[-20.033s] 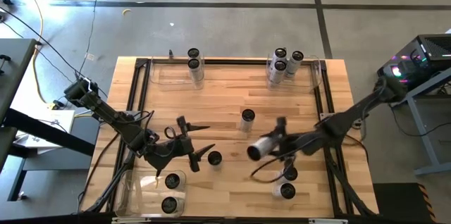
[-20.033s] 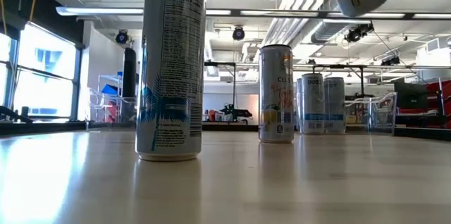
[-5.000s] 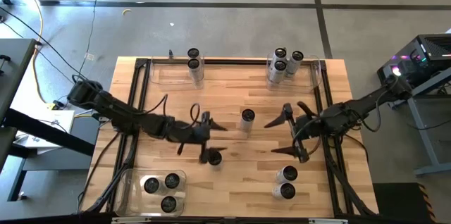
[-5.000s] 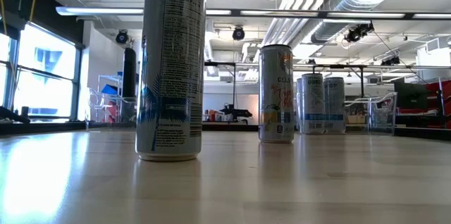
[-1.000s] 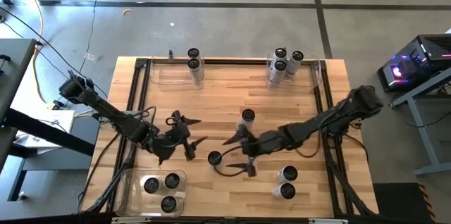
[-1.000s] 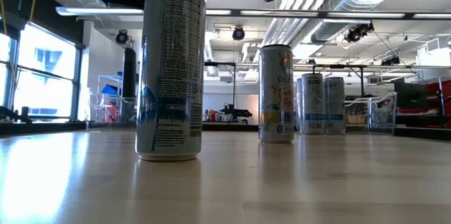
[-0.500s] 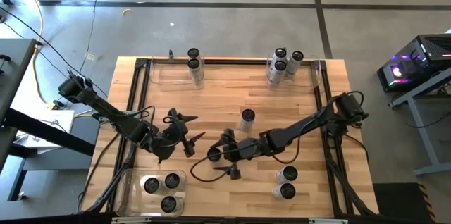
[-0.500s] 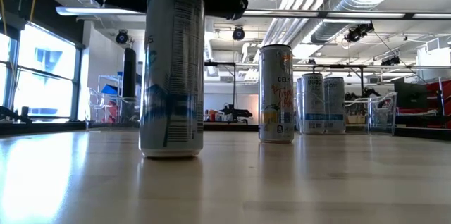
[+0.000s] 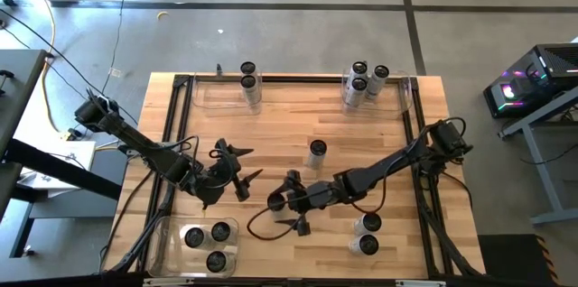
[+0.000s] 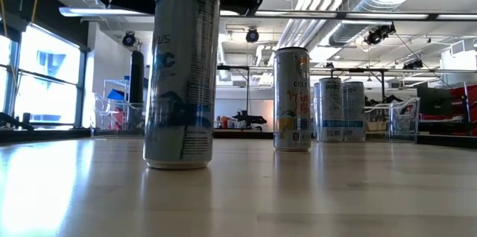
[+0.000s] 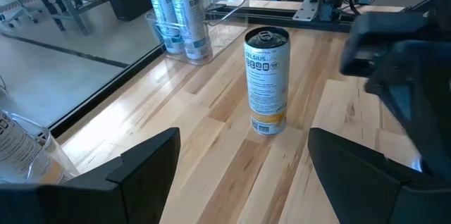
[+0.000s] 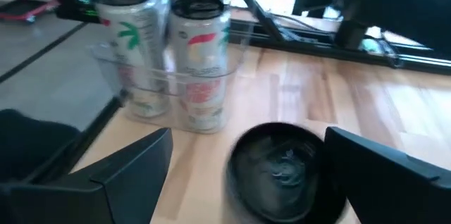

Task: Sort soda cans
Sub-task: Put the white-blue soda can into the top right transparent bin

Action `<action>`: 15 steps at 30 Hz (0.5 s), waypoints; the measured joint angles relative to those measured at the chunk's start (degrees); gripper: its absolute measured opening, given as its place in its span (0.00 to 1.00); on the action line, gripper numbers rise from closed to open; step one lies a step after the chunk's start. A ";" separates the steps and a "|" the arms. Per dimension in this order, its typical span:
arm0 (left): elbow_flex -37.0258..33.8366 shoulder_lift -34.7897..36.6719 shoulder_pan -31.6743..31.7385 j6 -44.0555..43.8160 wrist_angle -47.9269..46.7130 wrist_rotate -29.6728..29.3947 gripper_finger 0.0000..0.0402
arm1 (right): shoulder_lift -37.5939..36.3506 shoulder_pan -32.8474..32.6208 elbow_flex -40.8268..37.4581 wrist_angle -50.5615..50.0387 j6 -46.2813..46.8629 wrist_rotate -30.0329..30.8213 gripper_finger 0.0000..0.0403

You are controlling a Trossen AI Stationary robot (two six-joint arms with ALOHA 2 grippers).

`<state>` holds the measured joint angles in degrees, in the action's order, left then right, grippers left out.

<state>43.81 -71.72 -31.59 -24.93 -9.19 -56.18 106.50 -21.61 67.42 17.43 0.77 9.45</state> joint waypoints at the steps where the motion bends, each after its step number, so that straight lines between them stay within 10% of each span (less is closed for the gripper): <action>1: 0.00 0.00 0.00 0.00 -0.02 0.00 0.76 | 0.02 -0.04 -0.04 -0.14 -0.36 -0.12 0.91; 15: 0.02 0.00 0.00 0.00 -0.03 0.07 0.76 | 0.02 0.55 -0.07 3.18 -0.45 0.41 0.91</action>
<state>43.83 -71.72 -31.59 -24.93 -9.22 -56.12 106.52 -21.06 67.35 20.61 0.32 9.86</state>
